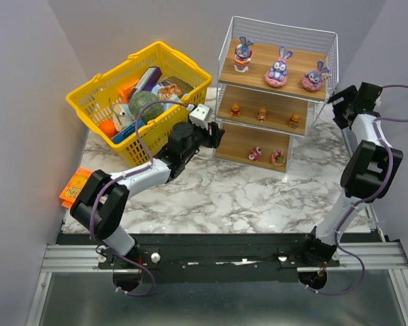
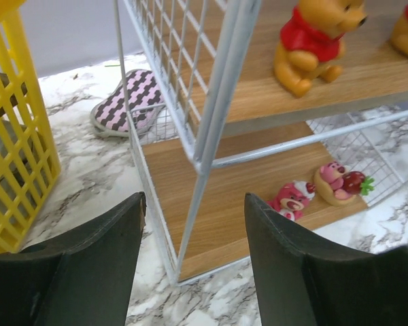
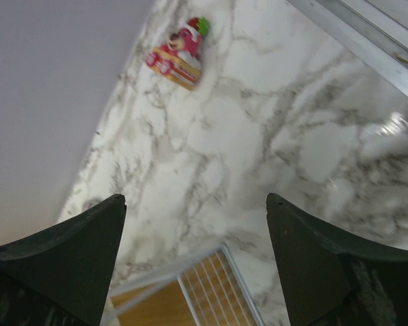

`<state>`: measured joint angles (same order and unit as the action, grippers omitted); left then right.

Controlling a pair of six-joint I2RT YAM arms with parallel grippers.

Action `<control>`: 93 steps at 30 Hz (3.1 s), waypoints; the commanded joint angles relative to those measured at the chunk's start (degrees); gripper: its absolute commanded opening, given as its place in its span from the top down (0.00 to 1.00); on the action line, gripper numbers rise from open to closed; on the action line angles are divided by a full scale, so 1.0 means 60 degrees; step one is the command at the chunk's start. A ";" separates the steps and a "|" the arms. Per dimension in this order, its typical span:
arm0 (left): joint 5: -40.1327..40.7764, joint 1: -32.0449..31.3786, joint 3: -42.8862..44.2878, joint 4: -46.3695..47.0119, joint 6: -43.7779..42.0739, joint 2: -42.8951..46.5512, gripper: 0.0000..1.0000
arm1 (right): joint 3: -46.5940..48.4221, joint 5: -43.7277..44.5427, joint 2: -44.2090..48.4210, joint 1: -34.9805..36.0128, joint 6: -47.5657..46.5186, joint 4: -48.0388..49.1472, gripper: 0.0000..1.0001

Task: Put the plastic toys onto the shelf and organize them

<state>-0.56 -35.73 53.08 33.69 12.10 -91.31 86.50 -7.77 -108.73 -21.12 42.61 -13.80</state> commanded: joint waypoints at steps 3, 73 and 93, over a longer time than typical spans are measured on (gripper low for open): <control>-0.0551 -0.0095 -0.0262 -0.0764 0.0064 0.1139 0.28 | 0.2266 -0.1265 -0.2222 -0.0054 0.2811 0.0659 0.05; 0.1089 -0.0286 0.1408 -0.4781 -0.0435 0.2386 0.01 | 0.5785 0.1661 -0.6460 0.1045 0.9877 -0.0849 0.85; 0.0620 -0.0301 0.0001 -0.4999 0.0005 0.3997 0.01 | -0.0966 0.1646 -0.1832 0.1455 0.5176 0.1246 1.00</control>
<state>4.36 -37.26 54.15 4.45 11.05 -69.84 87.83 -1.08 -126.32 -13.17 81.28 -5.52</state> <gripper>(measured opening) 0.988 0.544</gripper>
